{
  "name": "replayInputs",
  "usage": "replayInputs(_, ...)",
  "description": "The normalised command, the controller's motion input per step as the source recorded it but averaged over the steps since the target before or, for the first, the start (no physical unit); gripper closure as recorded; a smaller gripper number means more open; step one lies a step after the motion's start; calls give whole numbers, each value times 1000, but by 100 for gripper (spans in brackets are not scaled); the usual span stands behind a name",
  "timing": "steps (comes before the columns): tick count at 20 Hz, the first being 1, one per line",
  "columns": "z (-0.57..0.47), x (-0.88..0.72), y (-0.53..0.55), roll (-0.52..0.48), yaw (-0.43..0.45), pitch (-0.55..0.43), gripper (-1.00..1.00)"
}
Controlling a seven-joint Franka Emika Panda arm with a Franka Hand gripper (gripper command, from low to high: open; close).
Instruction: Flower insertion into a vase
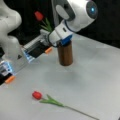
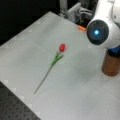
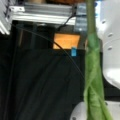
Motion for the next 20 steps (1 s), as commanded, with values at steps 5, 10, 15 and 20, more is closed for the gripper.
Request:
replayInputs(5,116,173,81,-166,-196,-448,-100)
replayInputs(10,-2,-174,14,-185,-96,-891,-100)
replayInputs(15,-53,-397,-109,-185,-12,-829,-100)
replayInputs(20,-90,-276,-202,-161,30,-644,-100)
